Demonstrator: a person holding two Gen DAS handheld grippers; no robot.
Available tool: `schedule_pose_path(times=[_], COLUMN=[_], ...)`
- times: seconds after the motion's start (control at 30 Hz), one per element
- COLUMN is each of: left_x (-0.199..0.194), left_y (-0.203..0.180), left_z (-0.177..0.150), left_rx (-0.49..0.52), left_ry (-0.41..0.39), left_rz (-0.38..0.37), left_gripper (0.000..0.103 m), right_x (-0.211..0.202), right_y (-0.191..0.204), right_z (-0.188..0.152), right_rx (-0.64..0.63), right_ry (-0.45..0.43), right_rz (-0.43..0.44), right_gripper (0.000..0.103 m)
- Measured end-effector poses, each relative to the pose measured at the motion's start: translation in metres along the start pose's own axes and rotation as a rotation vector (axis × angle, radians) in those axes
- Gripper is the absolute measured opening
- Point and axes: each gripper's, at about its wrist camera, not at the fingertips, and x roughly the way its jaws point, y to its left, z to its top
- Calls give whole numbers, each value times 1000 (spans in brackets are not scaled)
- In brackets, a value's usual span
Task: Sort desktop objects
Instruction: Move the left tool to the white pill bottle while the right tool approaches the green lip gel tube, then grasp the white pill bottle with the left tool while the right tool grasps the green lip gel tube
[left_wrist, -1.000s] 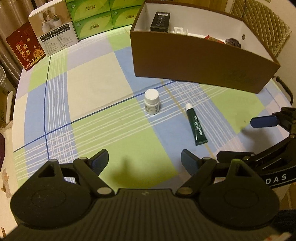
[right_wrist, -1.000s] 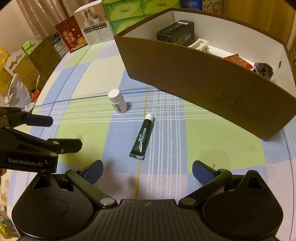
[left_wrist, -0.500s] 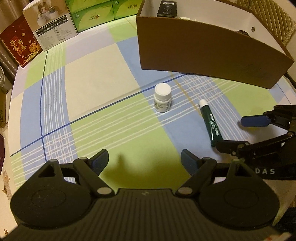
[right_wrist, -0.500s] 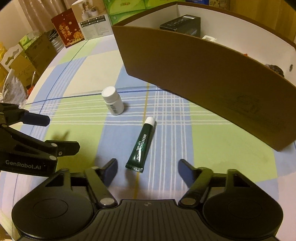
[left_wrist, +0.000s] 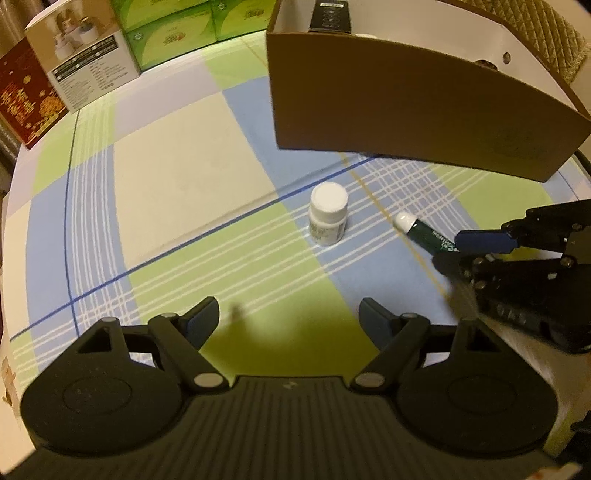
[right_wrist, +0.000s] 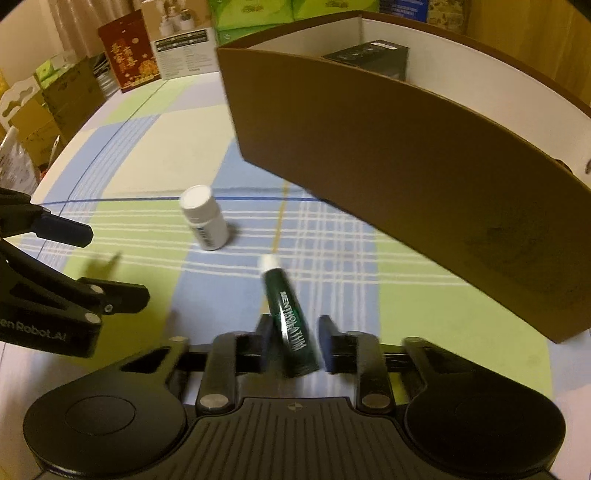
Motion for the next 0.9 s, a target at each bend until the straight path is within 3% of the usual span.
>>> schedule_pose_path(times=[0.27,0.53,0.6,0.77,0.83,0.9], left_x=[7,19,23,29,31,32], left_y=[-12,-20,-19,-23,-24,-24], left_z=[18,39,41,43,44,45], left_rx=[65,113,114,115,106,82], left_ry=[-51,-105,-108,-111,-116,-119], left_rz=[-23,-39,-46,-61,-53,-43], left_gripper=[78,59,59,41,23,22], right_x=[-10,-27,-31,-40,-43,-45], right_y=[-43,-89,-99,-116,-119,-120], right_z=[-2,-12,-15,-25,-29,-30], right_rx=[80,175,205,244,249,234], right_ry=[-1,-6,-8,-17,-26,-33], right_rz=[-59,-149,-170,-184,-182,-173], right_gripper=[18,18,18,18,19,21])
